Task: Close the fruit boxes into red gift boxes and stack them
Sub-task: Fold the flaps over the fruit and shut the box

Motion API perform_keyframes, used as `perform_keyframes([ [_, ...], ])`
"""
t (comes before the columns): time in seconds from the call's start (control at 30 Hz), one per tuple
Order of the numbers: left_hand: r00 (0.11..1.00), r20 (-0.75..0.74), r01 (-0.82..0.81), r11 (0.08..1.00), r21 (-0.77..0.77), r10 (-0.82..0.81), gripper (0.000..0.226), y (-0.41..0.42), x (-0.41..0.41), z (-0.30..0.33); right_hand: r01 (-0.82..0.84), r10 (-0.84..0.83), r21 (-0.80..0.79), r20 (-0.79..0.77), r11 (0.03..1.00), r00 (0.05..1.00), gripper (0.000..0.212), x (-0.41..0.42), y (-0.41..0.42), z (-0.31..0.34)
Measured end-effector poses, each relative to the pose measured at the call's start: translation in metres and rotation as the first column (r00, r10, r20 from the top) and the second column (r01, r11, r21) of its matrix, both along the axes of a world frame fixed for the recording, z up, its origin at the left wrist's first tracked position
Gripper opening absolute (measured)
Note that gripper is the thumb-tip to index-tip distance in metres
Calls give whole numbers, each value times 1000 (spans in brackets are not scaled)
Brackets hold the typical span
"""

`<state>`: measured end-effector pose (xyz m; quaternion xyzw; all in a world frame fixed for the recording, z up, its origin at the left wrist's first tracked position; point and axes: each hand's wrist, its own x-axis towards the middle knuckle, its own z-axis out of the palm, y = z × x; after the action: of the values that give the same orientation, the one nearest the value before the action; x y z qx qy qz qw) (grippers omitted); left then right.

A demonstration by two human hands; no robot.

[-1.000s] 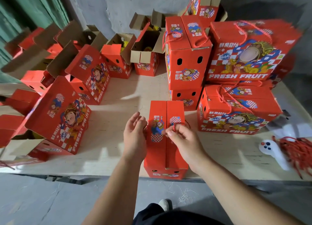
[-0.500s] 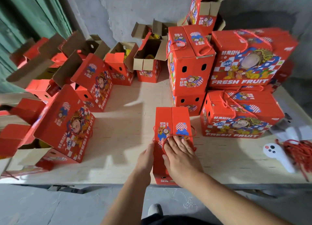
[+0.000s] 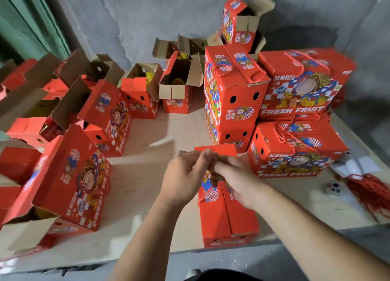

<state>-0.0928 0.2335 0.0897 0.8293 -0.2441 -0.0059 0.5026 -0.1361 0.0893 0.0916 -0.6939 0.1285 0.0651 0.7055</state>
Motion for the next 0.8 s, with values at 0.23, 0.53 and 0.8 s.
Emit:
perform_keyframes([
  [0.23,945,-301,-304,674,-673,126,18,8,22,-13,323,-335,118,98,939,937,36,46,-16,73],
  [0.53,855,68,-505,855,-116,514,32,52,60,-28,165,-93,-251,276,954,957,41,81,38,125],
  [0.8,912,-301,-361,895,-262,279,36,71,72,-33,317,-294,-159,152,935,944,30,94,3,140],
])
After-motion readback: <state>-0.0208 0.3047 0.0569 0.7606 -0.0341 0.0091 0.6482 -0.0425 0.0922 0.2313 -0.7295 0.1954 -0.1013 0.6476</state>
